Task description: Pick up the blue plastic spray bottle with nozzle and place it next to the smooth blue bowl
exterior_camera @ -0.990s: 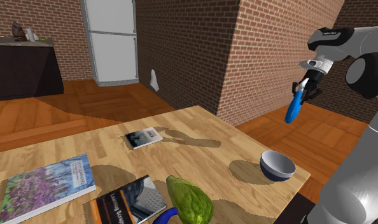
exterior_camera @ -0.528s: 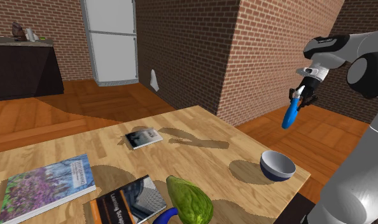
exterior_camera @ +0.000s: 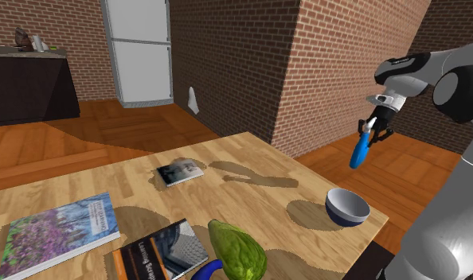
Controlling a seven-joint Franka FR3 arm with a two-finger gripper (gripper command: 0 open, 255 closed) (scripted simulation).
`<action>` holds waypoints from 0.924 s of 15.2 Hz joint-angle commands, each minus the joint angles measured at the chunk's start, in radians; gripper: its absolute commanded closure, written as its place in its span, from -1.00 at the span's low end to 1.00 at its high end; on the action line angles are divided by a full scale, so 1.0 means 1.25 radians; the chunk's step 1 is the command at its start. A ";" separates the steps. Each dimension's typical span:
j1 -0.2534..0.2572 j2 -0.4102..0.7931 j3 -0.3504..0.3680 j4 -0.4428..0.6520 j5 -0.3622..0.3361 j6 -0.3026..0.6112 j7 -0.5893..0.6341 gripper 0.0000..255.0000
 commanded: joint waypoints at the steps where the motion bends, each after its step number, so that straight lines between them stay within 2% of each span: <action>1: 0.000 0.002 0.000 -0.020 0.000 0.020 -0.007 1.00; 14: -0.003 0.044 0.003 -0.119 0.027 0.142 -0.056 1.00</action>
